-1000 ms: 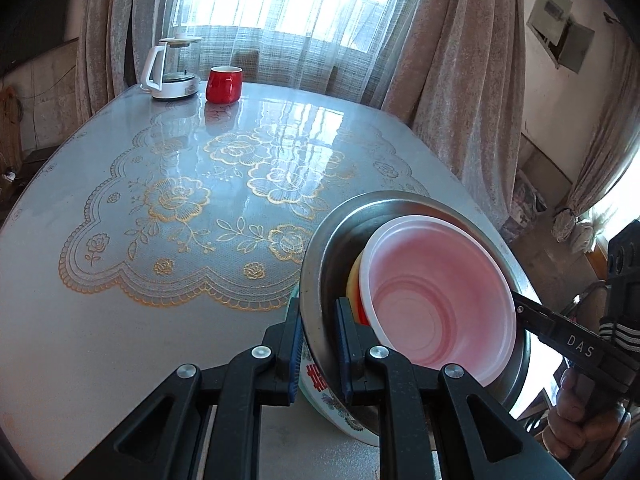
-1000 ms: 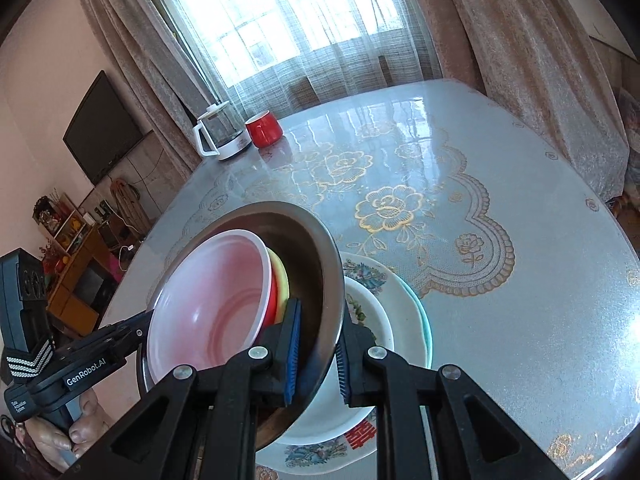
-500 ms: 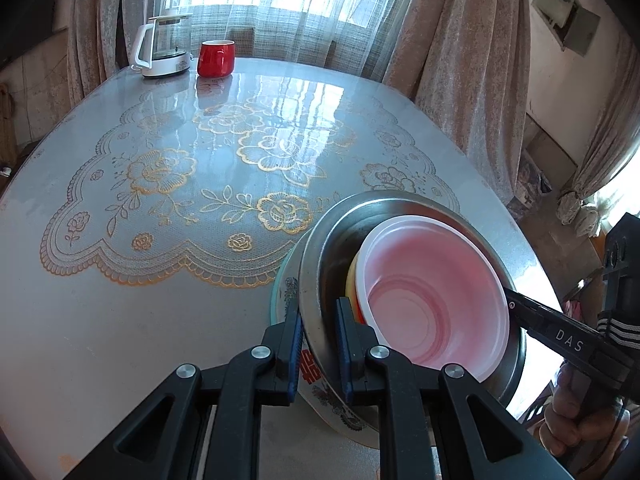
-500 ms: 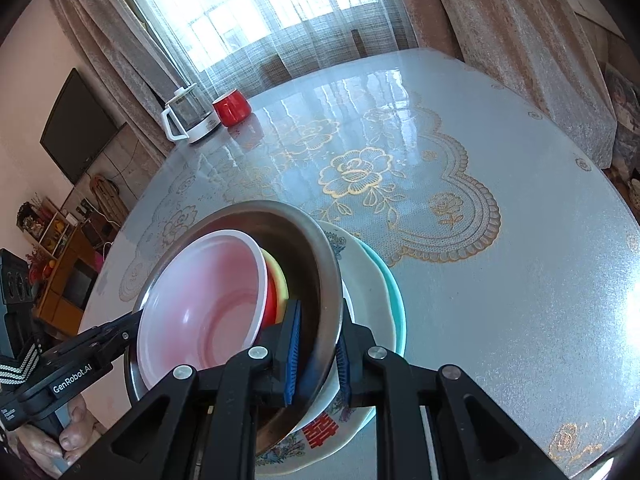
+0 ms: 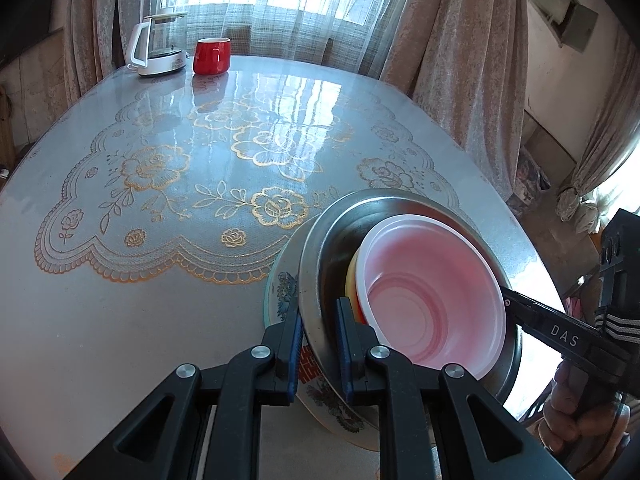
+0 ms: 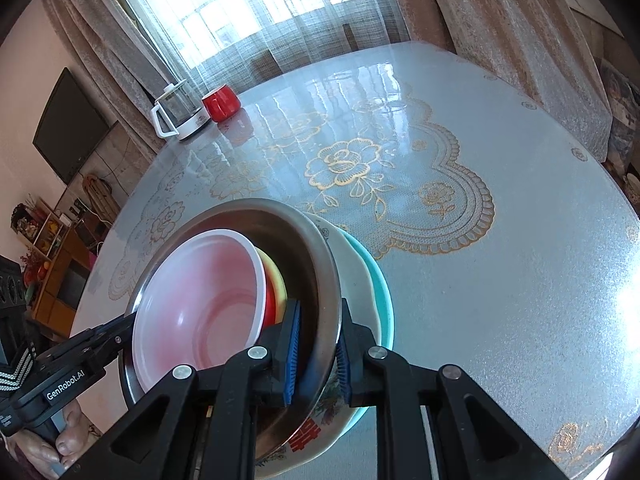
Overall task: Organize plates and bowls
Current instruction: 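Lower the steel bowl onto the rose plate on the stack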
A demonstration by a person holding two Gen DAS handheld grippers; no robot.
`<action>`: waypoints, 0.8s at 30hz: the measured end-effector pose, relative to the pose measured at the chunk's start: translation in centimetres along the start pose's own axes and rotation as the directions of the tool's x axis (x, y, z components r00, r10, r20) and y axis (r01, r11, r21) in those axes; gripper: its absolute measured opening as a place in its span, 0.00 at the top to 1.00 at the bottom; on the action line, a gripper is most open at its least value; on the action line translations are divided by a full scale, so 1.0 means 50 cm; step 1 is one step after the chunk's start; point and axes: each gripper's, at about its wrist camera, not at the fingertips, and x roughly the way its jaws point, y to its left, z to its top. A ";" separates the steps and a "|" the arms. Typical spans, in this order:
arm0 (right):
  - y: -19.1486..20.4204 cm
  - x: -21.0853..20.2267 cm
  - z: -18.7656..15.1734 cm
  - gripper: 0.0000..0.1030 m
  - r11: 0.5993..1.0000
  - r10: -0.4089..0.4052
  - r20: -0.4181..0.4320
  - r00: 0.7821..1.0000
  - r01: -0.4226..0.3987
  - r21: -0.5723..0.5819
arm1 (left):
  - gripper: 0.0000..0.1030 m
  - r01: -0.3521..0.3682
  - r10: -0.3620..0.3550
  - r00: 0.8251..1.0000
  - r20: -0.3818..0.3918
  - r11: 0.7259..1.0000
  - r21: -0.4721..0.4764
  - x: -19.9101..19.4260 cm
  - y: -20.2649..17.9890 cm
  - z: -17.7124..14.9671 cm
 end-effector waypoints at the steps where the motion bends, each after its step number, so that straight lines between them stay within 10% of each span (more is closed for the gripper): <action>1: -0.001 0.000 0.000 0.83 1.000 0.000 -0.001 1.000 0.000 0.001 | 0.84 -0.001 0.001 1.000 0.002 1.000 0.001 0.000 0.000 0.000; 24: 0.010 -0.035 -0.005 0.89 0.999 -0.039 0.078 0.996 0.040 -0.022 | 0.84 -0.053 0.051 0.997 0.052 0.998 0.038 -0.014 -0.008 -0.008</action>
